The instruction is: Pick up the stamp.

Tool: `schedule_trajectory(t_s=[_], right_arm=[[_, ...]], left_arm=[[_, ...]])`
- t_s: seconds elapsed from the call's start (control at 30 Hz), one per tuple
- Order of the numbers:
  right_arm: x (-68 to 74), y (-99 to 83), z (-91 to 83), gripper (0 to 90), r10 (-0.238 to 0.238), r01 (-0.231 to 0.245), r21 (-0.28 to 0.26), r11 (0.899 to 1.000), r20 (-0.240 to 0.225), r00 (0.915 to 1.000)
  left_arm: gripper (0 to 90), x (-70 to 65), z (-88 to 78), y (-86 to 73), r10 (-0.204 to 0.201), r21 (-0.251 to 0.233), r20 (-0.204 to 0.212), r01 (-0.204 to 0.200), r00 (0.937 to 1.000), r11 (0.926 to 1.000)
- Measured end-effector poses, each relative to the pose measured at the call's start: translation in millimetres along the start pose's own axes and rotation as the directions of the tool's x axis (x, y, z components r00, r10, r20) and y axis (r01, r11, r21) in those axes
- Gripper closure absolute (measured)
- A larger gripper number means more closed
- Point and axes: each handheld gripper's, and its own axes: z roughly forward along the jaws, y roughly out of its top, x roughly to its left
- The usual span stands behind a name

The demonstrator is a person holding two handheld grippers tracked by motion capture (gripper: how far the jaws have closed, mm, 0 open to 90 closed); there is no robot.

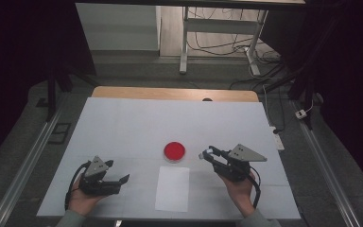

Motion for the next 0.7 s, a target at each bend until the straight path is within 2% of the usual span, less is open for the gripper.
schedule_trajectory(t_s=[0.2, 0.47, 0.7], right_arm=[[6.6, 2.6, 7.4, 64.4, -0.005, 0.005, 0.001, 1.000, -0.024, 0.9997], [12.1, 2.6, 11.8, 64.4, -0.001, 0.001, 0.000, 1.000, -0.033, 0.9995], [20.2, 2.7, 19.3, 64.3, -0.013, 0.014, 0.012, 1.000, -0.055, 0.9984]], left_arm=[[18.0, 0.2, 2.0, 1.9, -0.006, -0.009, 0.014, 0.006, 0.9999, 0.9999], [18.0, 0.5, 5.0, 3.7, -0.003, -0.010, 0.026, 0.004, 0.9997, 0.9999], [18.0, -0.8, 6.7, 5.5, 0.002, -0.008, 0.026, -0.002, 0.9997, 1.0000]])
